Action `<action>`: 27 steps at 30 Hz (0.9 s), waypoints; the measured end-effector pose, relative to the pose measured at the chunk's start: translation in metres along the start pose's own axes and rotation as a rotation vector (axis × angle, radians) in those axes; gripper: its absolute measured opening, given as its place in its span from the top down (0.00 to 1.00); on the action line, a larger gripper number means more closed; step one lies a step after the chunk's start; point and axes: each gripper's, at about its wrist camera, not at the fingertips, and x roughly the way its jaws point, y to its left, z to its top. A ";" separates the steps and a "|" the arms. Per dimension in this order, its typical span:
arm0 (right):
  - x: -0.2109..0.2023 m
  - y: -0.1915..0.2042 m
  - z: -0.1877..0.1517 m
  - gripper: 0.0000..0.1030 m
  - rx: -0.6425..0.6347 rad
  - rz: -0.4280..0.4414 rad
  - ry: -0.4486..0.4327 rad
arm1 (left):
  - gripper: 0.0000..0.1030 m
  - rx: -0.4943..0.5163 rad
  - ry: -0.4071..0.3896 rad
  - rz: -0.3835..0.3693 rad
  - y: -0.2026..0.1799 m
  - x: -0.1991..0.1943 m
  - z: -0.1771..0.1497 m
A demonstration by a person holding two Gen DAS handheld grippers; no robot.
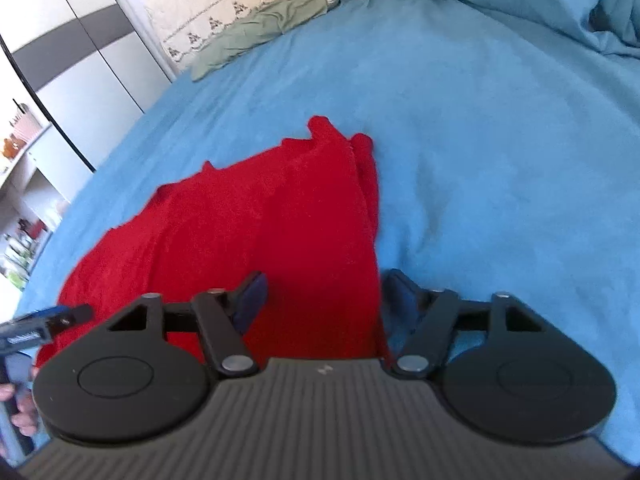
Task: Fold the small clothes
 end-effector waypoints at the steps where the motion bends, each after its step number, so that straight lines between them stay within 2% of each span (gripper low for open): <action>1: 0.002 0.003 0.002 0.60 -0.008 0.002 0.017 | 0.00 -0.002 0.007 0.001 0.001 0.003 -0.001; 4: 0.000 0.016 0.009 0.71 -0.054 -0.040 0.032 | 0.00 -0.005 0.031 0.005 0.003 0.015 -0.002; 8: -0.019 0.055 0.026 0.73 -0.107 -0.053 0.009 | 0.00 0.029 0.065 0.026 0.000 0.023 0.002; 11: -0.027 0.109 0.046 0.73 -0.169 -0.015 0.015 | 0.00 -0.005 0.092 0.003 0.007 0.019 0.008; 15: -0.013 0.213 0.059 0.74 -0.278 0.097 0.034 | 0.00 -0.020 0.068 -0.010 0.031 -0.005 0.009; 18: 0.019 0.290 0.043 0.74 -0.362 0.188 0.081 | 0.00 -0.018 0.054 -0.006 0.059 -0.026 0.003; 20: 0.056 0.335 0.016 0.74 -0.436 0.204 0.128 | 0.00 -0.037 0.054 0.010 0.082 -0.037 -0.005; 24: 0.120 0.368 -0.039 0.74 -0.520 0.153 0.218 | 0.00 -0.048 0.081 0.022 0.117 -0.048 -0.029; 27: 0.117 0.367 -0.051 0.63 -0.558 0.160 0.165 | 0.00 -0.029 0.077 0.009 0.129 -0.054 -0.045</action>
